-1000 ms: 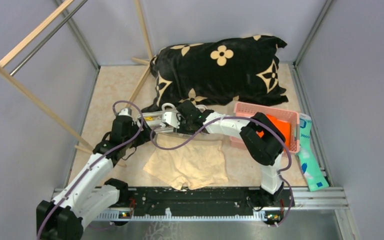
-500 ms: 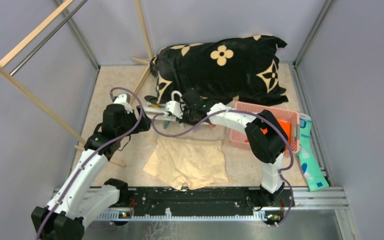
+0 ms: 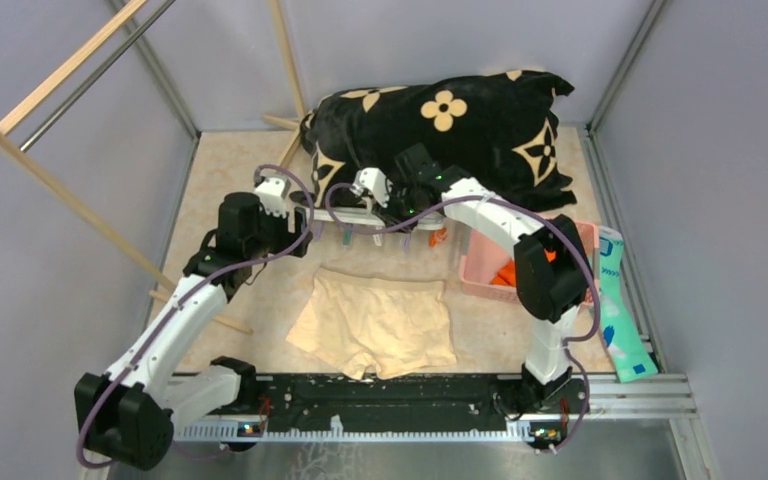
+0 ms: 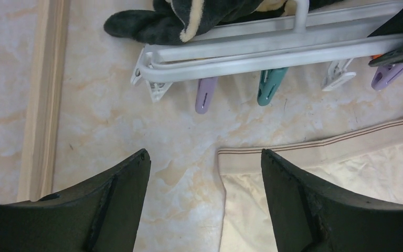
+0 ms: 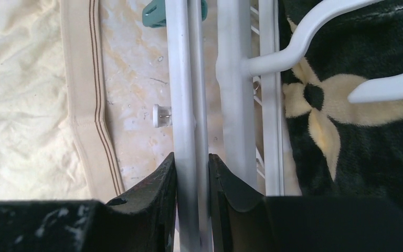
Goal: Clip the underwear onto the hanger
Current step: Pick up the hanger at the center of the board.
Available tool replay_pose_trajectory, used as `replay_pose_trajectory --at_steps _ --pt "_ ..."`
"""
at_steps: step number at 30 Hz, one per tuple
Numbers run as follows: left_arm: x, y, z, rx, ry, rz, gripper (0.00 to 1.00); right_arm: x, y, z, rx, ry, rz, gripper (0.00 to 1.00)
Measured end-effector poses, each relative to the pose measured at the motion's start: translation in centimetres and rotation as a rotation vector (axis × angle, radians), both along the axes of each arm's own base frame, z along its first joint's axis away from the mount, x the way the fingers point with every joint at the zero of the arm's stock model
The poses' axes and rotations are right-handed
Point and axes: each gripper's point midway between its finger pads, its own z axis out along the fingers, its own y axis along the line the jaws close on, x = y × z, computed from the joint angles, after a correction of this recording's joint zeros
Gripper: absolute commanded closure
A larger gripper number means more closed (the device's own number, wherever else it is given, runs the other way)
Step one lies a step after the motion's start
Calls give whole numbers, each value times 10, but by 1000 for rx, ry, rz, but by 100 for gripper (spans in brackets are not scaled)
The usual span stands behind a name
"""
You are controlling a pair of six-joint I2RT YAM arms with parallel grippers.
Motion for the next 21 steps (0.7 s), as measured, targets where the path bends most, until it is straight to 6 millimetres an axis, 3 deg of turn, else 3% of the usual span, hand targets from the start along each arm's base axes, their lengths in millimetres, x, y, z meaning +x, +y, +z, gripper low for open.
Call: replay_pose_trajectory --at_steps 14,21 --pt "37 -2 -25 155 -42 -99 25 4 -21 7 56 81 -3 100" --pt "35 -29 -26 75 -66 -239 25 9 -35 8 88 117 -20 100"
